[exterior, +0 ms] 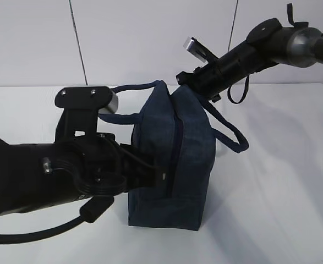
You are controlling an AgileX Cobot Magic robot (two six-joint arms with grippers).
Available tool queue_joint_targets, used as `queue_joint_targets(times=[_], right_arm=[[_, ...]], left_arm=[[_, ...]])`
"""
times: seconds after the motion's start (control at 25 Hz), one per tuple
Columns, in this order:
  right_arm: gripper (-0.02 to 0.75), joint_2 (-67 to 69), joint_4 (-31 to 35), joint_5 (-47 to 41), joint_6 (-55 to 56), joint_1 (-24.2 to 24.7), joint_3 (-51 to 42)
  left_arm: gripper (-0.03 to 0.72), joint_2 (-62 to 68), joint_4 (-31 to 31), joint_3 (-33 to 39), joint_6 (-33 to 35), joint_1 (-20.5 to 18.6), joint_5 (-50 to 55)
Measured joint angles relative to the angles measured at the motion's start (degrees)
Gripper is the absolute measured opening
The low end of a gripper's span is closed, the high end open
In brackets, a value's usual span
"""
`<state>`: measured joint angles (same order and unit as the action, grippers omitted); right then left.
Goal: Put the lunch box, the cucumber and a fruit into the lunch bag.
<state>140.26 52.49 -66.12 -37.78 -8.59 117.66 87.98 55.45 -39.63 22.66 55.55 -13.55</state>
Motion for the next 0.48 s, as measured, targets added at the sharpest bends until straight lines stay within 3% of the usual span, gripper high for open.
queue_joint_targets(times=[0.2, 0.48], right_arm=[[-0.013, 0.0, -4.6, -1.6, -4.2, 0.0, 5.3], [-0.013, -0.7, -7.5, -2.2, -4.2, 0.0, 7.4]], left_arm=[[0.001, 0.1, 0.0, 0.0, 0.0, -0.7, -3.0], [0.001, 0.1, 0.2, 0.0, 0.0, -8.0, -3.5]])
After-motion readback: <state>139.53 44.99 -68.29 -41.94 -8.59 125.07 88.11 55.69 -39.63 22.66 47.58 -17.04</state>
